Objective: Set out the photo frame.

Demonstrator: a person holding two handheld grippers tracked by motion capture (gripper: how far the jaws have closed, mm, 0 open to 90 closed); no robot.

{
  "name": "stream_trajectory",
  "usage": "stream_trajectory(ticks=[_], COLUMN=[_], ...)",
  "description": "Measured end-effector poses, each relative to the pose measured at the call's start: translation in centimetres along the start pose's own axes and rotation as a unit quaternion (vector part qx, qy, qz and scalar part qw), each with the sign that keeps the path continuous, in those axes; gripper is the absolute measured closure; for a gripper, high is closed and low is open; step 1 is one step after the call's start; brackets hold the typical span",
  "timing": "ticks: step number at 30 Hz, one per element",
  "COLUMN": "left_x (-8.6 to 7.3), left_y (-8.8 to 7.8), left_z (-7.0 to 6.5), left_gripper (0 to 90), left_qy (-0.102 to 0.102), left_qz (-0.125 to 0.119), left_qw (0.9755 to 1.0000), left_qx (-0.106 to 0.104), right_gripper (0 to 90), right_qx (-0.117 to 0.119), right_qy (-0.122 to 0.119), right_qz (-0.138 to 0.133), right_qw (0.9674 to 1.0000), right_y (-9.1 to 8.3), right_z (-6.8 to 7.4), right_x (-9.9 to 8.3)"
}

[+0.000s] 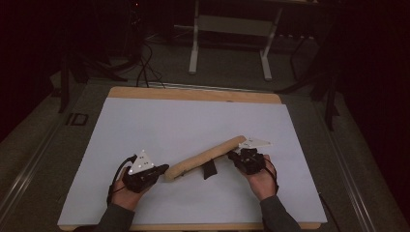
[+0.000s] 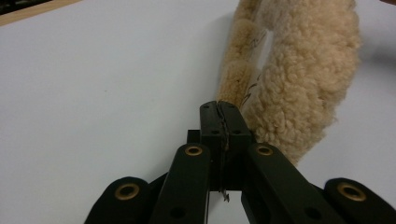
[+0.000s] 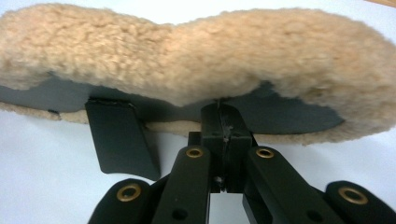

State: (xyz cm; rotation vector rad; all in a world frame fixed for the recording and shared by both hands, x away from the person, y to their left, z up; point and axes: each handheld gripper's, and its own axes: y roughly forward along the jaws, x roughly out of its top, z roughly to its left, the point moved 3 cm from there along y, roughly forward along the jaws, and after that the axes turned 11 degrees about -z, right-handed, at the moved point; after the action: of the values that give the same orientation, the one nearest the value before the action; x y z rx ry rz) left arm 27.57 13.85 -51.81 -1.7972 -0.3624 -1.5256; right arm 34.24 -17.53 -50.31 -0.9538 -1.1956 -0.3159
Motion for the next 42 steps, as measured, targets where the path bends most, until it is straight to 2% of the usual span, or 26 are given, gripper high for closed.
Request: stream_trajectory(ticks=[12,26,34,42], left_x=[0.0,0.0,0.0,0.0], left_y=[0.2,1.0,2.1,2.7], left_z=[-0.7,-1.7,-3.0,-3.6], left_gripper=[90.0,90.0,90.0,90.0], left_qy=[0.002,0.007,0.019,0.022], left_qz=[-0.002,0.0,0.007,0.011], left_qw=[0.9999,0.9994,0.9987,0.9982], left_qx=[-0.015,-0.033,-0.046,-0.055], right_gripper=[89.9,89.9,89.9,89.9], right_qx=[0.007,0.016,0.022,0.028], right_qy=[-0.001,-0.012,-0.016,-0.023], right_qz=[0.001,0.004,0.003,0.004], right_qw=[1.0,0.9998,0.9996,0.9993], right_y=[0.7,1.1,1.4,1.4], right_z=[0.8,1.7,2.3,2.7], right_x=[0.1,0.7,1.0,1.3])
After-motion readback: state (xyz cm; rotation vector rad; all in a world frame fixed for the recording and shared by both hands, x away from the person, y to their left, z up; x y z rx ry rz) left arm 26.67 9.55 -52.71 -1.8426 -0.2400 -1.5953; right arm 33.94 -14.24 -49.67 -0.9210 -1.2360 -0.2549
